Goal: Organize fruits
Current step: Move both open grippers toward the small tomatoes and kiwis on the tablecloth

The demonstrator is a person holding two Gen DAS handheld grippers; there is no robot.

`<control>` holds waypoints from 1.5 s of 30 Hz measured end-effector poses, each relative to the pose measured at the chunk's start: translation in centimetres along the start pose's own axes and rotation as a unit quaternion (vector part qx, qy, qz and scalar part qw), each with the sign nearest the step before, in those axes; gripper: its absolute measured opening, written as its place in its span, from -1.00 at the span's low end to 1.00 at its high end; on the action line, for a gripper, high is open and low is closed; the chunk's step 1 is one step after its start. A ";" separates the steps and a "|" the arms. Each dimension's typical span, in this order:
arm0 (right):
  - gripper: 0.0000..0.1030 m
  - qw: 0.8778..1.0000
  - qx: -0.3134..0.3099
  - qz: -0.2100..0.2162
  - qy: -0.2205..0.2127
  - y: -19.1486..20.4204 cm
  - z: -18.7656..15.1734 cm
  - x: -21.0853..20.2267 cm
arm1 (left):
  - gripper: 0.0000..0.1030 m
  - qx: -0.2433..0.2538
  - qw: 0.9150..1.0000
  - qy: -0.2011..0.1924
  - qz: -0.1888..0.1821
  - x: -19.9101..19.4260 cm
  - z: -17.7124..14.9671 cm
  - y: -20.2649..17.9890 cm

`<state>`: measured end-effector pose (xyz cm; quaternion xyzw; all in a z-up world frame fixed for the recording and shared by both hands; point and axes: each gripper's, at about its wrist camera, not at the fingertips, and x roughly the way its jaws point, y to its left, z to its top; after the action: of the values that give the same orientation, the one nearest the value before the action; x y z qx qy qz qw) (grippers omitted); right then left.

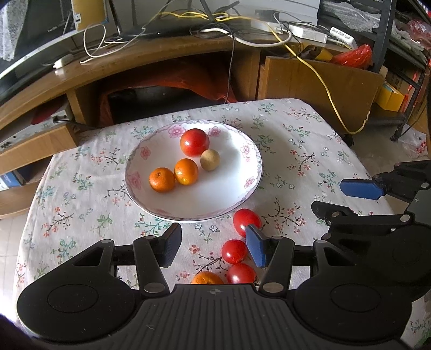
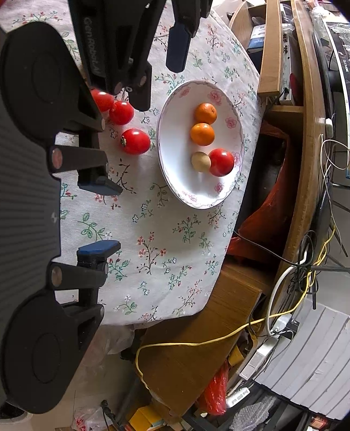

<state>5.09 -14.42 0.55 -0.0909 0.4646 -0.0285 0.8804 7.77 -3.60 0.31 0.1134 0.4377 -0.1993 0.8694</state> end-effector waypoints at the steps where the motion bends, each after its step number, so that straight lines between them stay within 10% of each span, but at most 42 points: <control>1: -0.28 1.000 0.000 0.000 0.000 0.0 0.0 0.0 | 0.18 0.000 1.000 0.000 0.000 0.0 0.0 0.0; 20: -0.28 1.000 -0.005 0.015 -0.005 0.5 -0.1 -0.1 | 0.19 0.001 1.000 0.006 0.001 -0.2 -0.8 0.2; 45: -0.28 0.983 0.085 0.161 0.022 -1.1 -0.1 1.0 | -0.02 -0.070 0.995 0.064 -0.028 0.7 -2.3 4.4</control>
<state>5.65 -15.63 -0.10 0.0612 0.4882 0.0722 0.8676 8.47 1.02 -1.56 0.0525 0.5079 -0.1852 0.8396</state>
